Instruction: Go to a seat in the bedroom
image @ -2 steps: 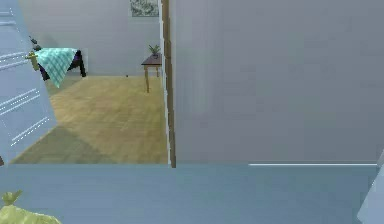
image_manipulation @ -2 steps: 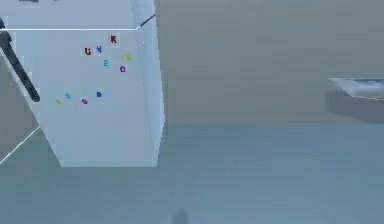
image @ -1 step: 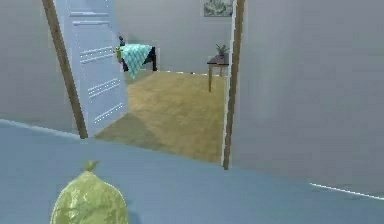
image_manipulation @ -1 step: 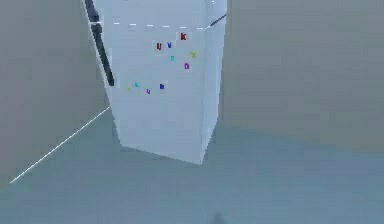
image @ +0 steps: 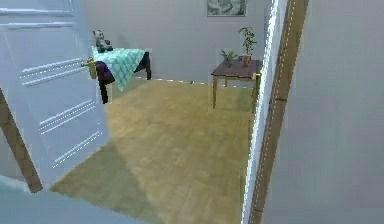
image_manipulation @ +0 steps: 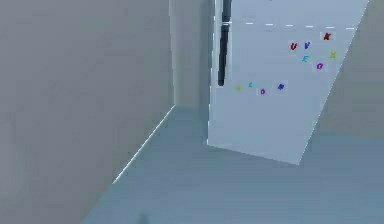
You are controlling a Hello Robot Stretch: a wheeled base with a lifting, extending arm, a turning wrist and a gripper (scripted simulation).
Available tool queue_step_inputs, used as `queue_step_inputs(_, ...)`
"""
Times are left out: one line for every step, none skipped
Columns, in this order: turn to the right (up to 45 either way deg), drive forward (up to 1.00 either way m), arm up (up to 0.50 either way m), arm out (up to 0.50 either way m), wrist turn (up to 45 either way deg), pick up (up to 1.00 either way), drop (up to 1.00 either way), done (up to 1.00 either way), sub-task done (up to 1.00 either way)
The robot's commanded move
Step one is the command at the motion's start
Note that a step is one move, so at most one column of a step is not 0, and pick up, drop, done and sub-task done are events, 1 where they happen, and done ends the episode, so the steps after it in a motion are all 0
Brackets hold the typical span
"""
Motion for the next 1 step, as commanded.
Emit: queue_step_inputs(-15.0,0.0,0.0,0.0,0.0,0.0,0.0,0.0,0.0)
